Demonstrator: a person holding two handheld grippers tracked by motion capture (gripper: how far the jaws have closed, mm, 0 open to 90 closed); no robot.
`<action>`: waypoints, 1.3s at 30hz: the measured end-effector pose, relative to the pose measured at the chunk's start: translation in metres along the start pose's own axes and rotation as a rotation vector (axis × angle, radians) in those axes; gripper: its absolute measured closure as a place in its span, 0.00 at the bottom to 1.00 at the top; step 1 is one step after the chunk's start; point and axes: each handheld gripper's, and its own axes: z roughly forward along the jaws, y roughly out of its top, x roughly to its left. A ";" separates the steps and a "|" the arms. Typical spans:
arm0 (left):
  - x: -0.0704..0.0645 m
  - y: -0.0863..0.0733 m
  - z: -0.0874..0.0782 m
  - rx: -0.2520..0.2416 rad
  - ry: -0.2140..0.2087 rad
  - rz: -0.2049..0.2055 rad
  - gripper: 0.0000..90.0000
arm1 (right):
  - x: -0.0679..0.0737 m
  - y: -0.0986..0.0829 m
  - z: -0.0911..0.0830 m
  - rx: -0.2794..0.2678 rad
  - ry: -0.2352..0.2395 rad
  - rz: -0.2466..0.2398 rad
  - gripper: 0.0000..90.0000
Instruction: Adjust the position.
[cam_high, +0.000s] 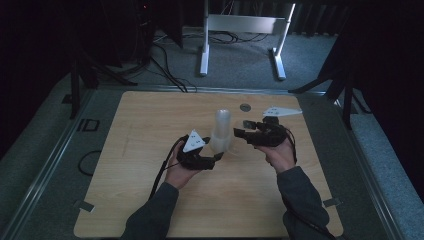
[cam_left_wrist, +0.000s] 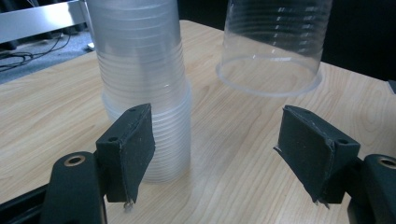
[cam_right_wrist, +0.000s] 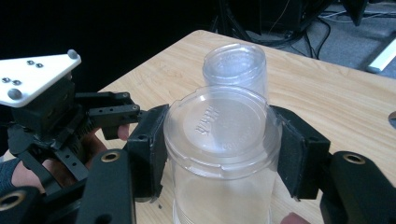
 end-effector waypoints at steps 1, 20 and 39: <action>0.000 0.000 0.000 -0.004 -0.002 -0.003 0.30 | 0.000 -0.001 0.001 0.001 0.001 0.002 0.46; -0.005 0.003 0.000 -0.015 -0.038 -0.005 0.30 | 0.001 -0.018 0.012 0.006 0.038 0.041 0.46; -0.014 0.007 0.007 -0.027 -0.052 0.000 0.26 | -0.002 -0.025 0.019 -0.020 0.094 0.107 0.46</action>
